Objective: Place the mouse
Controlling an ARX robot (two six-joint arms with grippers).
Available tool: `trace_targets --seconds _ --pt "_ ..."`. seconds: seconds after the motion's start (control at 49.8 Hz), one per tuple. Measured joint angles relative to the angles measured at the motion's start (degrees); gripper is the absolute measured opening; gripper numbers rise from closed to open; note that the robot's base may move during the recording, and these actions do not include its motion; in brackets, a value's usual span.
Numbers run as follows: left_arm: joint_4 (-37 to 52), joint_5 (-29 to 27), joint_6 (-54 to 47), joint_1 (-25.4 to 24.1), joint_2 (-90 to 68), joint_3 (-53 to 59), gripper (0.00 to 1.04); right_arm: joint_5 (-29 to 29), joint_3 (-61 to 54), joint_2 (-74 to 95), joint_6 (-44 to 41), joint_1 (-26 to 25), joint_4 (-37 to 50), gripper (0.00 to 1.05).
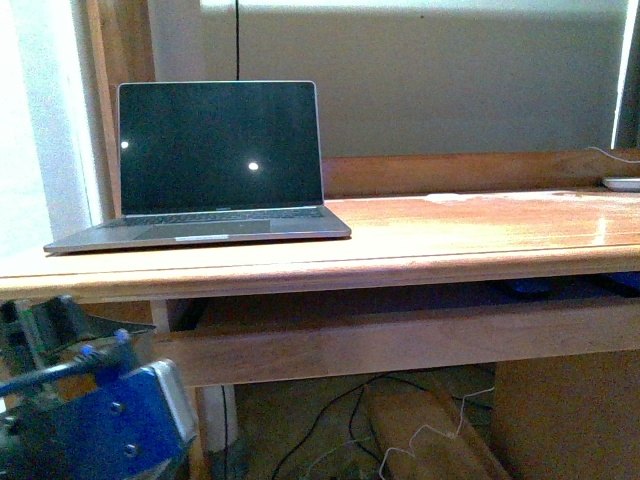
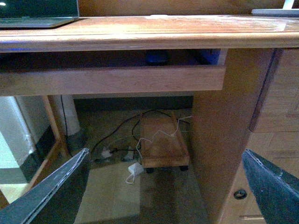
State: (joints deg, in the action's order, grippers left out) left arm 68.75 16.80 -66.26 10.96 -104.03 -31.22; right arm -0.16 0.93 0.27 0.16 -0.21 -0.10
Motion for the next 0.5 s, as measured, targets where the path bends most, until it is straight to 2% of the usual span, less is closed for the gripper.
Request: trace_targets --seconds 0.301,0.502 --pt "4.44 1.9 -12.87 1.25 -13.81 -11.78 0.97 0.02 0.0 0.0 0.0 0.0 0.0 0.97" --pt "2.27 2.71 -18.25 0.85 -19.41 -19.3 0.97 0.0 0.0 0.0 0.0 0.0 0.0 0.97"
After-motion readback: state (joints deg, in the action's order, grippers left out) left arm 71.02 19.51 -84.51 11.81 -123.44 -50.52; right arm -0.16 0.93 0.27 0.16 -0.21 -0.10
